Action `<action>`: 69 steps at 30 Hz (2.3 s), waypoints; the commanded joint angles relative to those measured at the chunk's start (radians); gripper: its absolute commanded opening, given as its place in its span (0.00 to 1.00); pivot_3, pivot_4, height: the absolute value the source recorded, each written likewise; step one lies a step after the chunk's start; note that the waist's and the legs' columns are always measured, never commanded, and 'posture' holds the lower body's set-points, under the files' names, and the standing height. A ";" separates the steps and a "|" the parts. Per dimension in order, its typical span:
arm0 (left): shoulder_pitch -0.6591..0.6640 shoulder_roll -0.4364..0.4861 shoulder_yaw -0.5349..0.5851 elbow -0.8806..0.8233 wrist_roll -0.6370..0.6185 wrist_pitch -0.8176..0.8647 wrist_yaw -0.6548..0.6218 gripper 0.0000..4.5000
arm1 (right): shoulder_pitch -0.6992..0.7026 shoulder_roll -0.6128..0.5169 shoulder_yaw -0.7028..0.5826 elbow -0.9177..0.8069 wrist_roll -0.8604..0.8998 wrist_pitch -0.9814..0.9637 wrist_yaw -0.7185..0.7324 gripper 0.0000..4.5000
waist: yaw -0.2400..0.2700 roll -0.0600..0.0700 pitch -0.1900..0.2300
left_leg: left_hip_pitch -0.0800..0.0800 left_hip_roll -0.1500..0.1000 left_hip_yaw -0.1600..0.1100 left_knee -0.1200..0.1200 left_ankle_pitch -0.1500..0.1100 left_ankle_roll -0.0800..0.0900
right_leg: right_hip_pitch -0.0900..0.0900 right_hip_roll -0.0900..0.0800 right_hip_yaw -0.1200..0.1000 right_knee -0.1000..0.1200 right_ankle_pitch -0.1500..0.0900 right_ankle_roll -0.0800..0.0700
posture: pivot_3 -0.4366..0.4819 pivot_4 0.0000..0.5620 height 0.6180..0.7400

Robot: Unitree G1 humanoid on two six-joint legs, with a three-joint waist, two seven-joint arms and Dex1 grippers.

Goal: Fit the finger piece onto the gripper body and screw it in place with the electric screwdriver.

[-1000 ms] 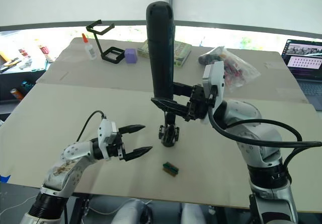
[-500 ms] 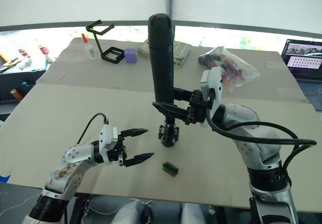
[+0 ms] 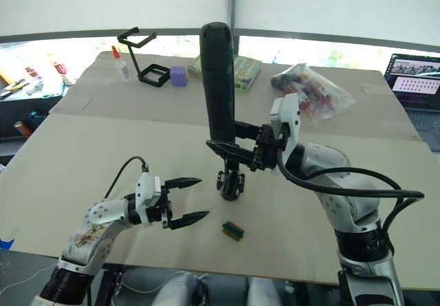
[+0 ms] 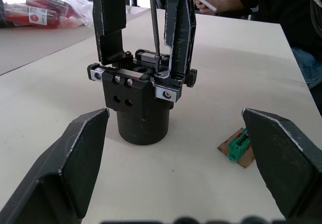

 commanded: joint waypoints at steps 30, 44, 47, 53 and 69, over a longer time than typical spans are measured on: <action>0.027 -0.007 -0.006 0.010 0.008 -0.042 0.005 1.00 | -0.012 0.010 -0.010 -0.040 0.022 0.006 0.001 0.43 | -0.001 0.000 0.000 | 0.000 0.000 0.000 0.000 0.000 0.000 | 0.000 0.000 0.000 0.000 0.000 0.000 | 0.48 0.27 1.00; 0.037 -0.011 -0.008 0.013 0.012 -0.054 0.005 1.00 | -0.013 0.019 -0.004 -0.037 0.012 -0.003 0.002 0.43 | -0.001 0.000 0.000 | 0.000 0.000 0.000 0.000 0.000 0.000 | 0.000 0.000 0.000 0.000 0.000 0.000 | 0.48 0.27 1.00; 0.036 -0.011 -0.009 0.015 0.012 -0.055 0.006 1.00 | -0.011 0.018 0.001 -0.035 0.006 -0.006 0.005 0.43 | -0.001 0.000 0.000 | 0.000 0.000 0.000 0.000 0.000 0.000 | 0.000 0.000 0.000 0.000 0.000 0.000 | 0.48 0.27 1.00; 0.027 -0.013 -0.010 0.017 0.013 -0.051 0.010 1.00 | -0.004 0.004 0.013 -0.034 -0.031 -0.018 0.026 0.43 | -0.001 0.000 0.000 | 0.000 0.000 0.000 0.000 0.000 0.000 | 0.000 0.000 0.000 0.000 0.000 0.000 | 0.48 0.27 1.00; -0.030 -0.047 -0.057 0.061 0.103 -0.060 0.089 1.00 | 0.004 0.007 0.005 -0.047 -0.047 -0.016 0.041 0.43 | 0.001 0.000 0.000 | 0.000 0.000 0.000 0.000 0.000 0.000 | 0.001 0.000 0.000 0.000 0.000 0.000 | 0.48 0.27 1.00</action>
